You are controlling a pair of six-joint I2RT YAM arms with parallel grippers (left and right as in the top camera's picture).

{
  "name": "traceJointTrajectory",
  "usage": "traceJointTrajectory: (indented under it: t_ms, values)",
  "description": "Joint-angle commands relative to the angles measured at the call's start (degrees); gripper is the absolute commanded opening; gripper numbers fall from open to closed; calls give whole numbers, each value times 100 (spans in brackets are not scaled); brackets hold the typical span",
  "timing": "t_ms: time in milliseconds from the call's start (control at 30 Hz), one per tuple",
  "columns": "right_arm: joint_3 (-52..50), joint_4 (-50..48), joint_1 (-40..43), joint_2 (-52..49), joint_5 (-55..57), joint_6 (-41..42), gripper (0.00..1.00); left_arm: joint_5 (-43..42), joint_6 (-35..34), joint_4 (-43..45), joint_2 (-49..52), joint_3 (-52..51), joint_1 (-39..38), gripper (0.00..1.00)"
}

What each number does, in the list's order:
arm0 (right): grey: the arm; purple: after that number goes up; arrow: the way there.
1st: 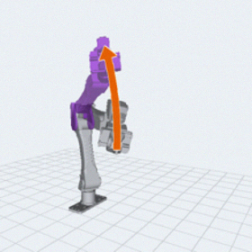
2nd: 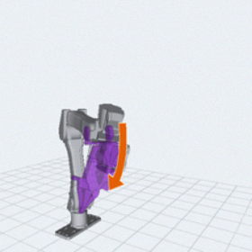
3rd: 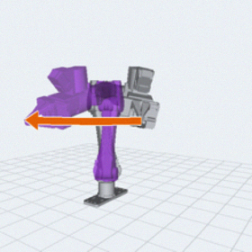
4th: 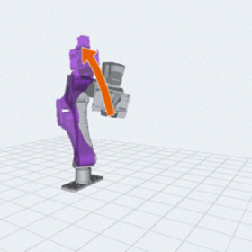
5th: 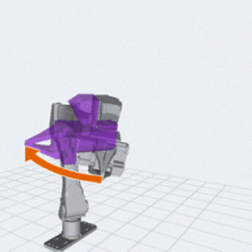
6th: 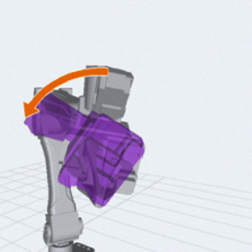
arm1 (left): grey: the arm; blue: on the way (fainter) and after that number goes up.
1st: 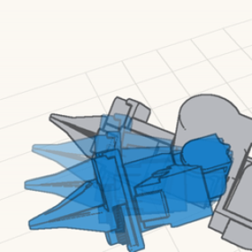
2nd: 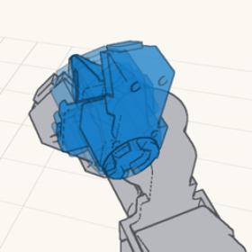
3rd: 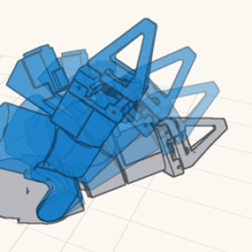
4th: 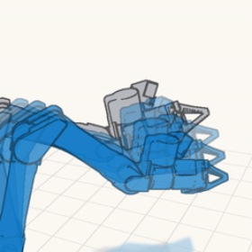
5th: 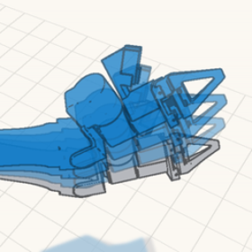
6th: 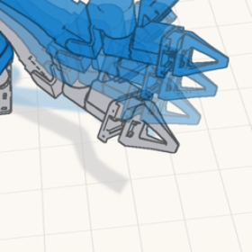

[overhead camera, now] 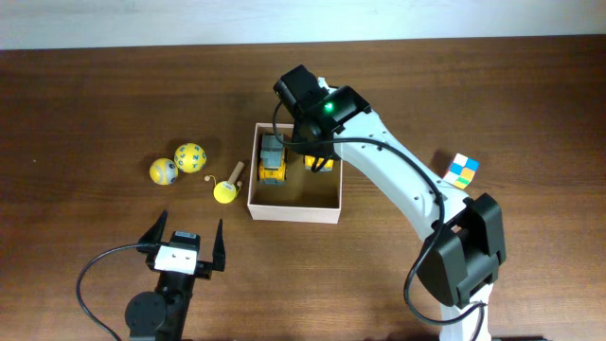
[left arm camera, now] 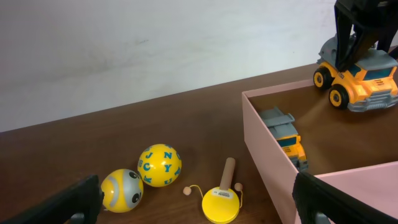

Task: Pack container
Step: 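Lower the truck into the box beside the first truck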

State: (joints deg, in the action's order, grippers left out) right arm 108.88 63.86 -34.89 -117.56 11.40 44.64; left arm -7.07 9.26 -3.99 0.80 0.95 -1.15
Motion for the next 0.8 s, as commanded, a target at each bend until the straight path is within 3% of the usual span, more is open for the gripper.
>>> traceJointTrajectory:
  t_ms: [0, 767]
  values:
    - [116, 35, -35, -63, 260, 90, 37, 22, 72, 9, -35, -44, 20, 99]
    - [101, 44, -33, -509, 391, 85, 38, 22, 72, 11, -35, -44, 20, 99]
